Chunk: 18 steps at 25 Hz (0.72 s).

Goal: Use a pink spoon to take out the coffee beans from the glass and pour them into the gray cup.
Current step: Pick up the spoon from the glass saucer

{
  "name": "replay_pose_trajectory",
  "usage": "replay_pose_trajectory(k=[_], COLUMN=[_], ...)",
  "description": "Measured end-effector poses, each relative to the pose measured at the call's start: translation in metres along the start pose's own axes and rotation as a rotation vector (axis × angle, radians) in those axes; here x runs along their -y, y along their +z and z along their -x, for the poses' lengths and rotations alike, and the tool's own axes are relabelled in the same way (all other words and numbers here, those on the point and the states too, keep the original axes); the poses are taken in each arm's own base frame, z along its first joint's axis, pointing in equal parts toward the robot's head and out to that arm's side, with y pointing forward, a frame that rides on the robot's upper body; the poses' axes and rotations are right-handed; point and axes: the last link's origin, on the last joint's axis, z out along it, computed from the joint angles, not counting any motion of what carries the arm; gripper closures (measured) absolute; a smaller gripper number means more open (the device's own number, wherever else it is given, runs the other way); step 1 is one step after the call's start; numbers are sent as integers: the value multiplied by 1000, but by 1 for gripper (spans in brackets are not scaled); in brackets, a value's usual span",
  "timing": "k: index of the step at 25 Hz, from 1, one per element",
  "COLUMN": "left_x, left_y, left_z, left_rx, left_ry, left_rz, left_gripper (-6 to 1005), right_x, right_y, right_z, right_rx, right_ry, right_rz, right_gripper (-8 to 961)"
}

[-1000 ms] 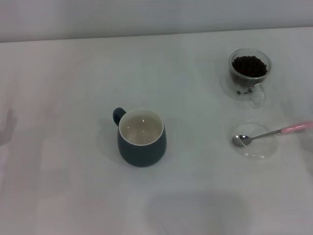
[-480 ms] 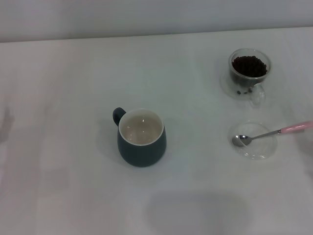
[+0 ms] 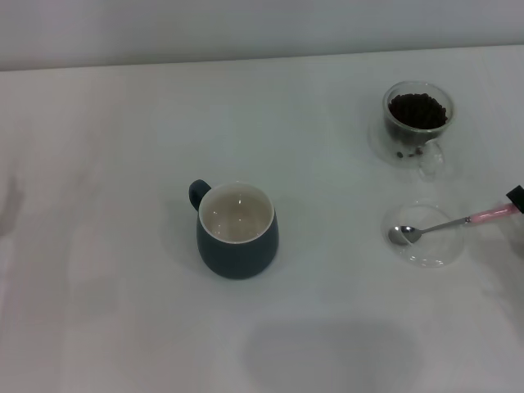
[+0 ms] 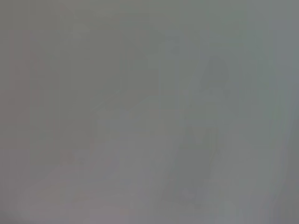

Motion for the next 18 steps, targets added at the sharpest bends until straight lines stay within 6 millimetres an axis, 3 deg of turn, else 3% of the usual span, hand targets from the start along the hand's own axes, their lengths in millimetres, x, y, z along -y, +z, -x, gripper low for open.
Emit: replay_pose_trajectory(k=[18], left_x=[-4], left_y=[2], left_z=[-1], left_rx=[-9], left_ry=[-6], left_rz=[11], left_gripper=[108], right_x=[-14], right_y=[3], right_z=[-7], right_rx=[-72], right_ry=[-38], right_rz=[99], right_gripper=[130])
